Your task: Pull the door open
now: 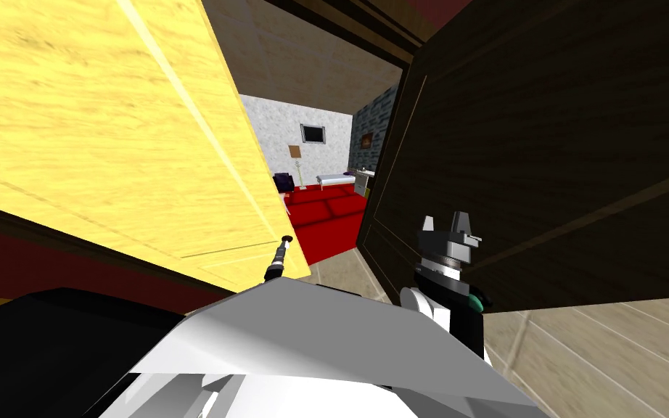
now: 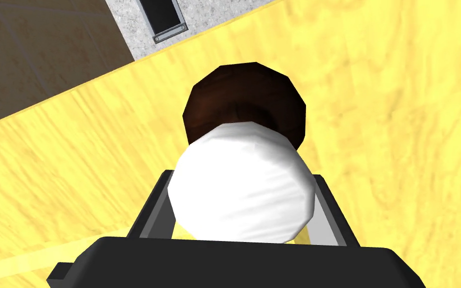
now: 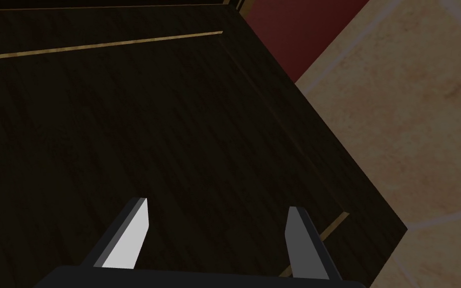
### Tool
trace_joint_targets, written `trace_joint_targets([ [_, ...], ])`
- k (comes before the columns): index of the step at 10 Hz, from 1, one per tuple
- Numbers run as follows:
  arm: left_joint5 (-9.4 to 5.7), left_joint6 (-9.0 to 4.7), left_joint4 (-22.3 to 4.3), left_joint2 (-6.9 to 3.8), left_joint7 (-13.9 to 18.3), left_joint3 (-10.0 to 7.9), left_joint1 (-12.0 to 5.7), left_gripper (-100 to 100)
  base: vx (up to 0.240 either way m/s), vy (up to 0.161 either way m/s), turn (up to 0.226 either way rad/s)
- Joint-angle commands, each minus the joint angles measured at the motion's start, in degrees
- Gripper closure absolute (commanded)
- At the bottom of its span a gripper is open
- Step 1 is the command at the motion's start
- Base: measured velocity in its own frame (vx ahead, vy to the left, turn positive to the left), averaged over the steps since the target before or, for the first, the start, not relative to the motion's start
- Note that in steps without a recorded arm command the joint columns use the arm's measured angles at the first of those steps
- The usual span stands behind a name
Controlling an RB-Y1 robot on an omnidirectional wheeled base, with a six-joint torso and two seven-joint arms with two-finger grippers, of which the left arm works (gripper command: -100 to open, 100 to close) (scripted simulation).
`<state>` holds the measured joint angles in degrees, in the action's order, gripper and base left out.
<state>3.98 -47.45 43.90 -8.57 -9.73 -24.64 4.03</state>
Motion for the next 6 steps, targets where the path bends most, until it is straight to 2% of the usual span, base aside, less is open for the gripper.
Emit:
trace_joint_targets([
  [1, -1.06, -0.09, -0.7, -0.24, 2.9, 0.14, -0.35, 100, -0.071, 0.012, -0.114],
  [2, -1.06, -0.09, -0.7, -0.24, 3.9, 0.14, -0.35, 100, -0.052, 0.012, -0.055],
  [3, -1.76, -0.16, -1.1, -0.46, 5.8, 0.22, -0.61, 100, -0.044, 0.011, -0.066],
  [4, -1.76, -0.16, -1.1, -0.46, 6.2, 0.22, -0.61, 100, -0.041, 0.006, -0.048],
  [5, -2.47, -0.22, -1.6, -0.69, 8.4, 0.31, -0.87, 100, -0.055, 0.006, -0.08],
  [6, -2.47, -0.22, -1.6, -0.69, 8.6, 0.31, -0.87, 100, -0.039, 0.007, -0.048],
])
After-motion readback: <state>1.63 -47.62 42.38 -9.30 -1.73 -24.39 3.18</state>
